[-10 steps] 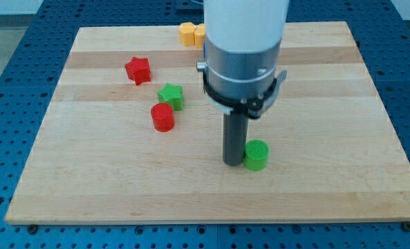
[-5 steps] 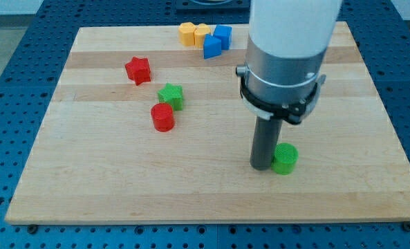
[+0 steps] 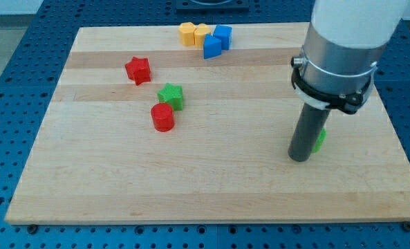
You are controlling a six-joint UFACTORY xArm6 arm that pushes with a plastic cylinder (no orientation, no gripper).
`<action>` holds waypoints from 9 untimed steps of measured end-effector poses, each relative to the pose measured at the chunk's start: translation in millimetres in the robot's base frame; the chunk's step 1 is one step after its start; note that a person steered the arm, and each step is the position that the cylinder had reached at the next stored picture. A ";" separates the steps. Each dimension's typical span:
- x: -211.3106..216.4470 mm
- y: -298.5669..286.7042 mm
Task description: Move green circle to the center
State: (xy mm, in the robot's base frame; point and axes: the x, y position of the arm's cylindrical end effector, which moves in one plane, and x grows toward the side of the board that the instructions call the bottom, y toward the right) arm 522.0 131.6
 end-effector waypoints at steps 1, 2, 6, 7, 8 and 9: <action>-15.2 5.9; -32.2 13.8; -41.8 55.8; -53.4 61.3; -73.0 61.5; -81.0 67.5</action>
State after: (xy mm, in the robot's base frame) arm 441.0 199.1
